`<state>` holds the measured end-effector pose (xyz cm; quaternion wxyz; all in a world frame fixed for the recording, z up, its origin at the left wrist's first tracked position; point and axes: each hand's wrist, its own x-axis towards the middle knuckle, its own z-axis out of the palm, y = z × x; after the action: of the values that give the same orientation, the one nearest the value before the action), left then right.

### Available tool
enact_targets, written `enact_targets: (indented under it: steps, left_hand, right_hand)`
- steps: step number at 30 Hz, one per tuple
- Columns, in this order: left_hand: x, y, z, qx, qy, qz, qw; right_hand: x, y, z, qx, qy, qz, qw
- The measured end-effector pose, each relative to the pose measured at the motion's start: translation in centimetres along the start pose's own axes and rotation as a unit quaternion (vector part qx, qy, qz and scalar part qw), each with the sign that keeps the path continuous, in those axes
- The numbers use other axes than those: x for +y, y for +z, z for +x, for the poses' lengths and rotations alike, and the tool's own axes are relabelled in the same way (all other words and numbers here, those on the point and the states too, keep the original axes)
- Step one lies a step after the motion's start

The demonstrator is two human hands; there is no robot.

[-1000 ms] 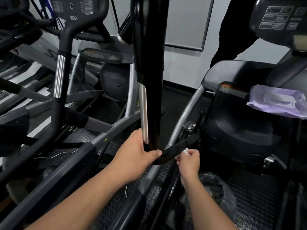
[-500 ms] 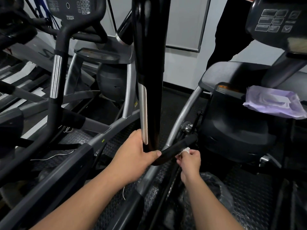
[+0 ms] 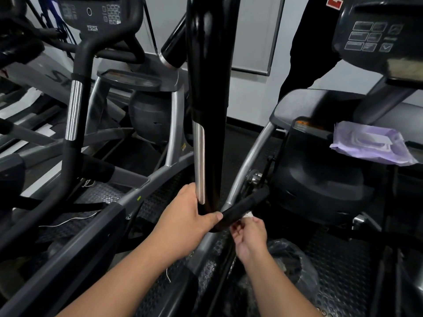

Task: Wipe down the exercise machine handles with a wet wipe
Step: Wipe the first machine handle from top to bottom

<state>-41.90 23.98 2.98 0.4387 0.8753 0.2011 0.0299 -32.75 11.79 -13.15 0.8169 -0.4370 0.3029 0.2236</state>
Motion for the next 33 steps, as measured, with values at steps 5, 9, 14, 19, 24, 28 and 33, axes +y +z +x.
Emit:
enact_targets:
  steps: [5, 9, 14, 19, 24, 28, 33]
  left_hand:
    - [0.0, -0.1, 0.1, 0.002, 0.006, -0.002, 1.0]
    - [-0.1, -0.2, 0.1, -0.004, 0.011, -0.002, 1.0]
    - [-0.1, -0.1, 0.1, 0.006, 0.014, 0.005, 1.0]
    - [0.0, -0.1, 0.0, 0.009, 0.008, 0.007, 1.0]
    - [0.2, -0.1, -0.2, 0.016, 0.006, 0.0, 1.0]
    - [0.4, -0.2, -0.3, 0.015, -0.002, 0.007, 1.0]
    - [0.8, -0.3, -0.6, 0.017, -0.003, 0.0, 1.0]
  right_hand:
    - [1.9, -0.4, -3.1, -0.091, 0.068, 0.01, 0.993]
    - [-0.9, -0.2, -0.8, -0.032, 0.045, 0.061, 0.997]
    - [1.2, 0.2, -4.1, -0.09, 0.124, 0.055, 0.987]
    - [1.5, 0.3, -6.4, -0.102, 0.147, 0.055, 0.982]
    - [1.5, 1.0, -7.2, -0.081, 0.151, 0.048, 0.984]
    - [1.6, 1.2, -9.7, -0.11, 0.163, 0.042, 0.98]
    - [1.3, 1.7, -10.2, -0.086, 0.16, 0.047, 0.982]
